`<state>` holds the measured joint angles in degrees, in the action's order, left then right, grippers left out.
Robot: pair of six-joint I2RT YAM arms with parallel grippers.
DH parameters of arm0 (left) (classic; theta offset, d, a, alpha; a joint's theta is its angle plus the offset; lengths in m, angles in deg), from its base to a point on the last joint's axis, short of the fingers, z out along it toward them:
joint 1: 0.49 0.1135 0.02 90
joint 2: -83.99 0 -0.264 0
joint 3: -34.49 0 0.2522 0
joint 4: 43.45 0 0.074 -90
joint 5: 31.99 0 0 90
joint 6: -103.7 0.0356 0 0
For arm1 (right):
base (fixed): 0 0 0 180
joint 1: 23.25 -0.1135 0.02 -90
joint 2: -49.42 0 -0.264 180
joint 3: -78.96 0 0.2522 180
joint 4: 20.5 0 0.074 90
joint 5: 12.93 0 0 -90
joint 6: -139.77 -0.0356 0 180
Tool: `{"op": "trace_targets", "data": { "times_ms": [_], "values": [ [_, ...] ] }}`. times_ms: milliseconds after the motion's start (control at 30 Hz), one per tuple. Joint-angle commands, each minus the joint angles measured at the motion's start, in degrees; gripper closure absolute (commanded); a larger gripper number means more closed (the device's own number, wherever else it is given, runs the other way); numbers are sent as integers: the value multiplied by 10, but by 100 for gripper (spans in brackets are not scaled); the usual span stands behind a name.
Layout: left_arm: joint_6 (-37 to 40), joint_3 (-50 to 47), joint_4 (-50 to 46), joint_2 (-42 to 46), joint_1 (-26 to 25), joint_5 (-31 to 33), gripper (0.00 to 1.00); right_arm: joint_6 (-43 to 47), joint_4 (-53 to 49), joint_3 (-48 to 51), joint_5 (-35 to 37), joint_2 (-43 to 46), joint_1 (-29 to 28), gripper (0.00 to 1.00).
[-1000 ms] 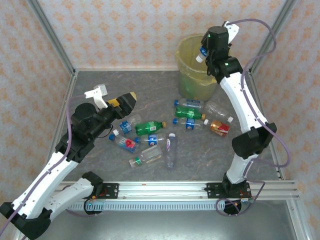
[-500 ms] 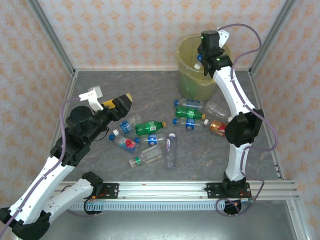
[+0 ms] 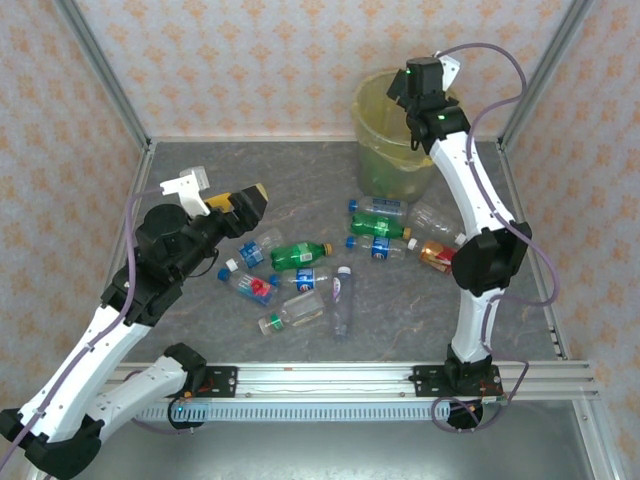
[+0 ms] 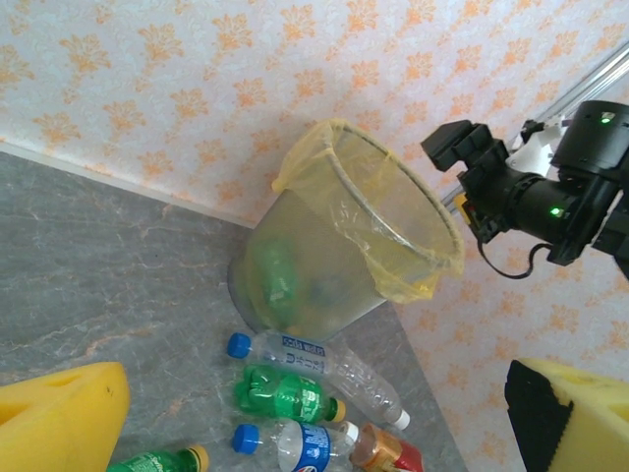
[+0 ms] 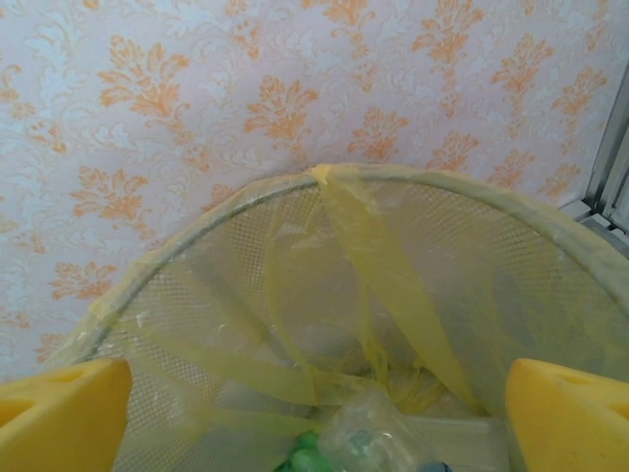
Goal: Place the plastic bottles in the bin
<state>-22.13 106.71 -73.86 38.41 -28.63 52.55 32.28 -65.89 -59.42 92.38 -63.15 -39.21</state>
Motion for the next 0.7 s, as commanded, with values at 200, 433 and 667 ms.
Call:
{"op": "trace_targets", "data": {
  "times_ms": [200,433,667],
  "values": [
    [10,-5,21,-12,-4,-39,1,3,-12,90,-9,139,-13,0],
    [19,-25,26,-39,-4,-74,1,9,-2,223,-11,246,-35,0],
    [36,-22,4,-73,-4,-83,1,-11,-41,328,-19,328,-87,0]
  ]
}}
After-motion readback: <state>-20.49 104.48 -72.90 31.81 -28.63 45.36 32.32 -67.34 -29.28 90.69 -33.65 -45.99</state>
